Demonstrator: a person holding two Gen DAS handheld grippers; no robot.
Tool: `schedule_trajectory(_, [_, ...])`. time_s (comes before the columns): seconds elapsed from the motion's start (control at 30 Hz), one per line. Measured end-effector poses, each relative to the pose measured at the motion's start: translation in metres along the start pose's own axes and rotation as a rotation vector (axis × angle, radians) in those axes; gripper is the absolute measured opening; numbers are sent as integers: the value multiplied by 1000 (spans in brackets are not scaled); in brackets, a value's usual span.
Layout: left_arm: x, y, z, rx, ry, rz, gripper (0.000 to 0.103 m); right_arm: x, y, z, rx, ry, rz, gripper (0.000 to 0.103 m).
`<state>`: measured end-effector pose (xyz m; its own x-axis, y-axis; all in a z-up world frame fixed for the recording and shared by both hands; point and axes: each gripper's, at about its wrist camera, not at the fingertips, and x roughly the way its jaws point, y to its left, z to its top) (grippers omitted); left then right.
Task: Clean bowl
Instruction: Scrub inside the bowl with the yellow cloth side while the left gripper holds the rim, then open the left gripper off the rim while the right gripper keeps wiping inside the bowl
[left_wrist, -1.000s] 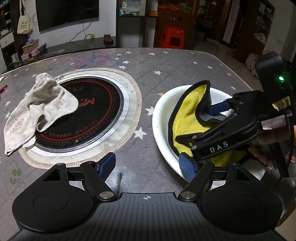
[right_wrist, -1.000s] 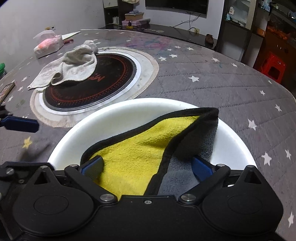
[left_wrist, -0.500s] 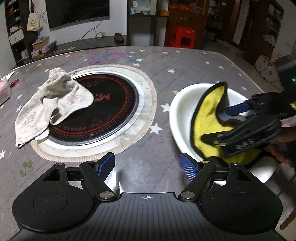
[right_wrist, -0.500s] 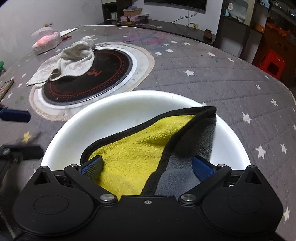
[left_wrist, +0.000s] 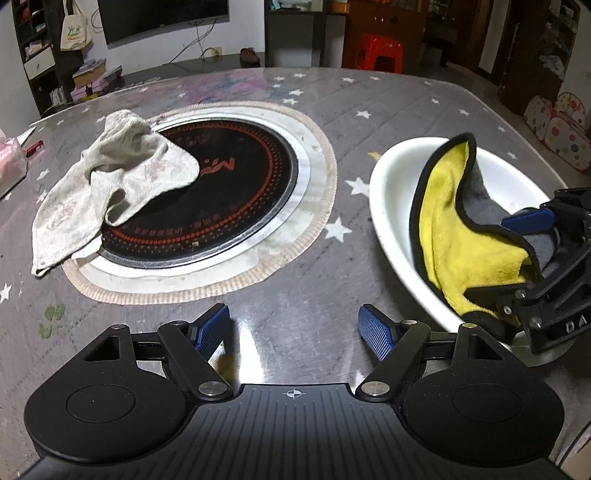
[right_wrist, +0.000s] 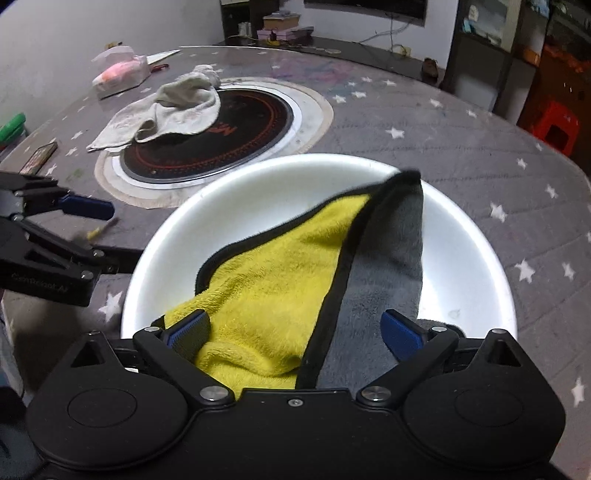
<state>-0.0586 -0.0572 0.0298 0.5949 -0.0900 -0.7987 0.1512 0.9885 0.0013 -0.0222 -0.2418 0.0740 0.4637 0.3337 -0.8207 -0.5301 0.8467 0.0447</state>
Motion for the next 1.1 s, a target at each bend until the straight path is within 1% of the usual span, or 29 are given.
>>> schedule_trajectory(0.13, [3,3,0,-1,-8,6,80,8,2,6,-7,-16,-17,103])
schedule_trajectory(0.3, [5,3,0,8,-15,8,84,17,-1,15,4,-34,-34,103])
schedule_trajectory(0.63, [9,4,1,5,-27,14,90,29,-13,29,18,-45,-41,103])
schedule_trajectory(0.83, [10,4,1,-6,-26,20,94,25,-14,25,10,-40,-43,103])
schedule_trajectory(1.0, [13,4,1,-12,-31,30,98,14,-14,10,18,-26,-44,103])
schedule_trajectory(1.1, [14,4,1,-13,-30,30,98,6,-12,1,18,-16,-42,103])
